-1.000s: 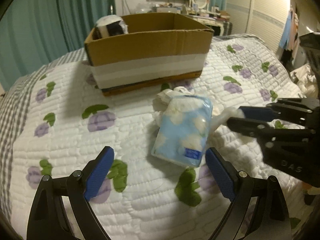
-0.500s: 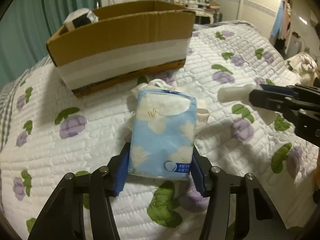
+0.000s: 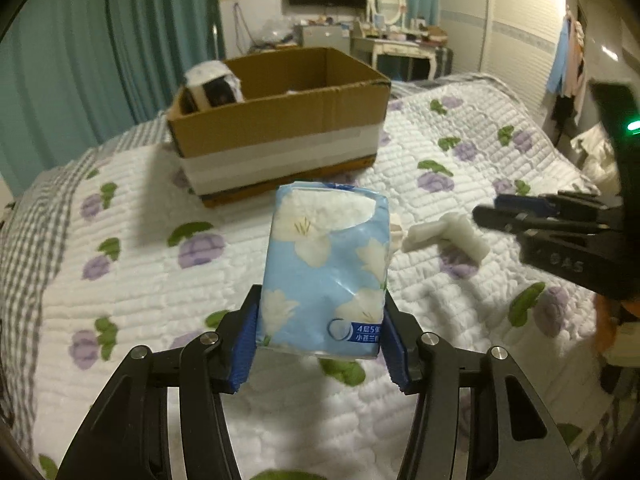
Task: Organize soft objects
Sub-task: 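Grasp the white plastic toy with the right tool while the left grasps the blue tissue pack, then place the plastic toy and blue tissue pack into the box, open both tools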
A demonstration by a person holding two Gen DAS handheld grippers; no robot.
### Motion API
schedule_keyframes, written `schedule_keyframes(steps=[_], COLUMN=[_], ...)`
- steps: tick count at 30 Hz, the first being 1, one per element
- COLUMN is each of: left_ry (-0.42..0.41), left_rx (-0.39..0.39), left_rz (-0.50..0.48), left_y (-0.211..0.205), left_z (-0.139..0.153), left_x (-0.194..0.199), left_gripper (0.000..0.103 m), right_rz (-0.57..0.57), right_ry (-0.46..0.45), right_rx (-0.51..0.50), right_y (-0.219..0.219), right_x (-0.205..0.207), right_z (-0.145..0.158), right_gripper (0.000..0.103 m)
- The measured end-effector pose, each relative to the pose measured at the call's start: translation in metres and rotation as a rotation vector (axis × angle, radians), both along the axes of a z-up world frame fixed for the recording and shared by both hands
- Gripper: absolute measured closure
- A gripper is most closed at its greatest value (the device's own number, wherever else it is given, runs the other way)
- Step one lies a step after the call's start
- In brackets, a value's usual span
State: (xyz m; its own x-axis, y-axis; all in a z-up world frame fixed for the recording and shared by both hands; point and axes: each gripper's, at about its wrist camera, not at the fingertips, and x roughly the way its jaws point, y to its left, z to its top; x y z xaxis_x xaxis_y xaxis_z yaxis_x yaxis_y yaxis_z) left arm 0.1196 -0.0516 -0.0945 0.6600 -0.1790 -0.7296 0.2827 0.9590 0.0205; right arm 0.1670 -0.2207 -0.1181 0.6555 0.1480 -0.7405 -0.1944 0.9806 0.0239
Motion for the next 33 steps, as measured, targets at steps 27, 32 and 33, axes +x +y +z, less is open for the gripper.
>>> schedule_keyframes(steps=[27,32,33], left_ry=[-0.085,-0.183,-0.192], left_rx=[0.015,0.029,0.031], left_rz=[0.097,0.083,0.084], left_y=[0.012,0.003,0.001], left_z=[0.053,0.093,0.098], left_x=[0.042,0.068,0.074], left_gripper=[0.051,0.051,0.051], right_rz=[0.079,0.103,0.106], right_ry=[-0.094,-0.211,-0.224], right_rx=[-0.031,-0.029,-0.031], right_y=[0.018,0.032,0.035], right_x=[0.024,0.047,0.054], right_z=[0.043,0.103,0.111], right_gripper=[0.078,0.078,0.078])
